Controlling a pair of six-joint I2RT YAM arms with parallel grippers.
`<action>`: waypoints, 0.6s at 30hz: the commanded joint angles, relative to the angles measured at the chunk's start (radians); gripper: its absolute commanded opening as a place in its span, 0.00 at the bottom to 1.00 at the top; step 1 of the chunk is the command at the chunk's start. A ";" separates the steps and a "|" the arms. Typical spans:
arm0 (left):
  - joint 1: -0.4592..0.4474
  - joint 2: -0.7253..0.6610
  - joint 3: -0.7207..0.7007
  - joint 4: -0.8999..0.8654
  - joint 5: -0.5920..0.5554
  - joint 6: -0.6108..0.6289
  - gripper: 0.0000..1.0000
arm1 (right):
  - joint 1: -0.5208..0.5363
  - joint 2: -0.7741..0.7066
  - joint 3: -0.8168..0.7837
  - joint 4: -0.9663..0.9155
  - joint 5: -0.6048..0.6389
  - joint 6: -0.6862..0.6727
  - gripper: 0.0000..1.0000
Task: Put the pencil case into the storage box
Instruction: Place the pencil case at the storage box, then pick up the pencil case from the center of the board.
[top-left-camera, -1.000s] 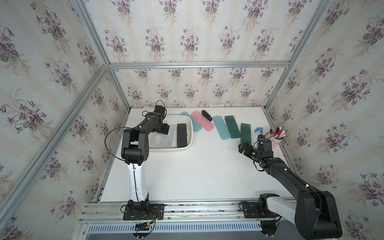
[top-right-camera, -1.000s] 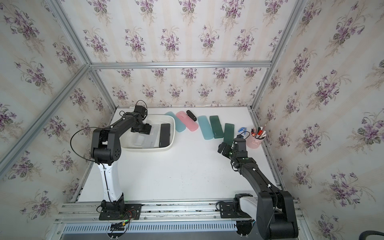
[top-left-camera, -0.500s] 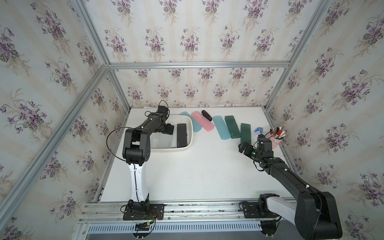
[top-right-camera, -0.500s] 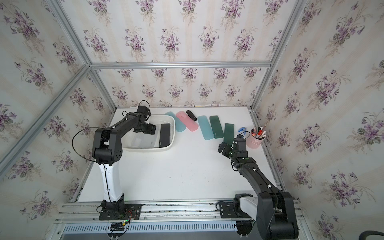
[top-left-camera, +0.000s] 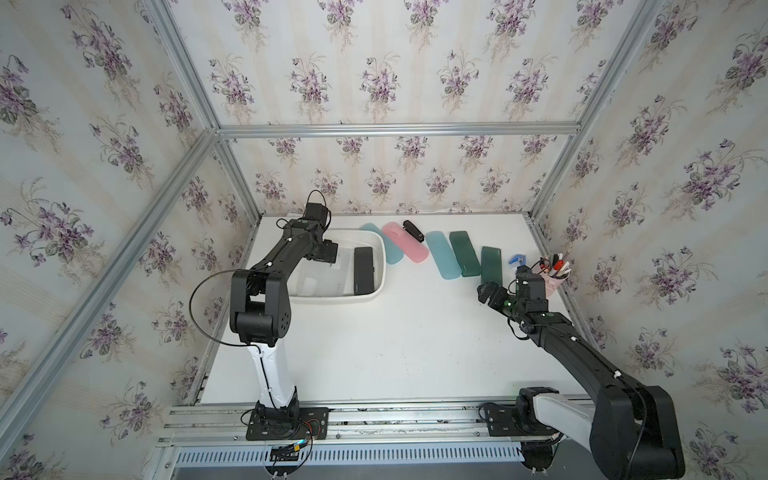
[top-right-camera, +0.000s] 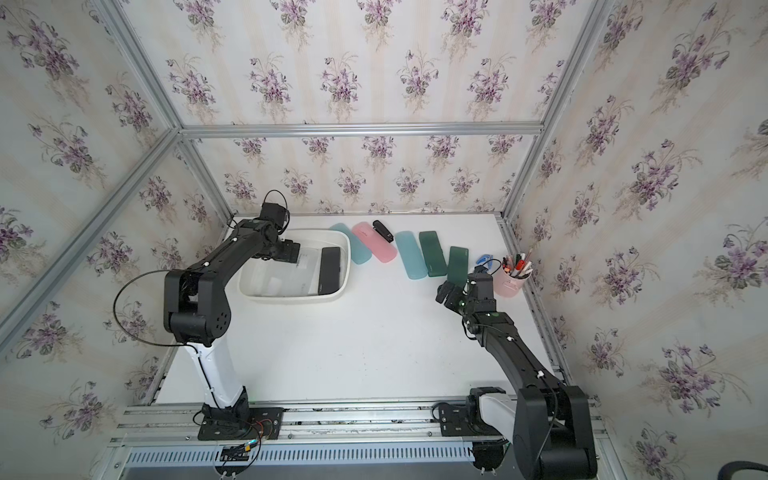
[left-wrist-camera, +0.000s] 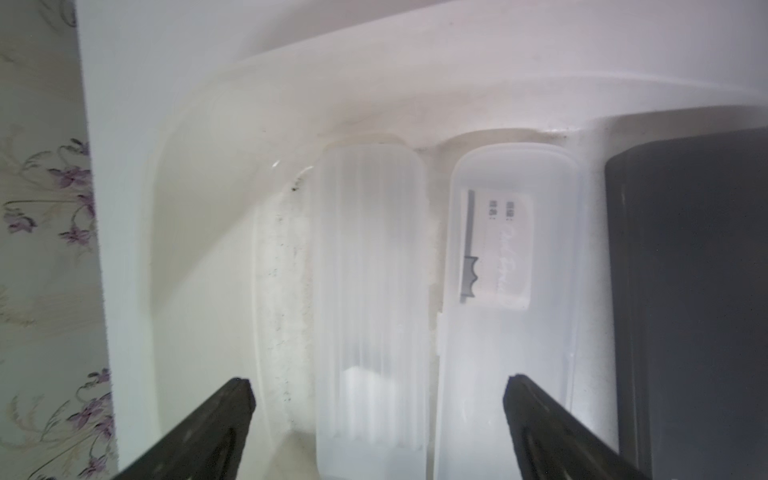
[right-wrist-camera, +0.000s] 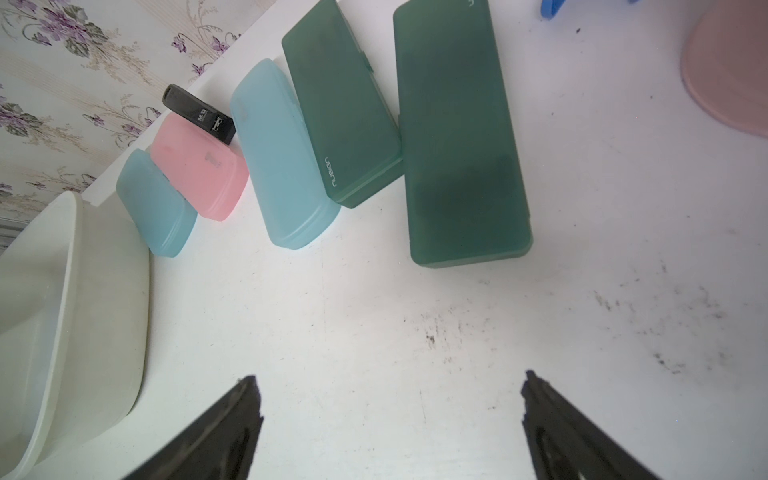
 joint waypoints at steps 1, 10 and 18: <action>0.026 -0.030 0.005 -0.047 -0.044 -0.041 0.99 | 0.001 0.040 0.037 -0.026 0.035 -0.049 1.00; 0.125 -0.114 -0.069 -0.107 -0.038 -0.121 0.99 | 0.001 0.292 0.281 -0.184 0.243 -0.203 1.00; 0.124 -0.256 -0.233 -0.015 0.052 -0.153 0.99 | -0.001 0.526 0.532 -0.235 0.277 -0.215 1.00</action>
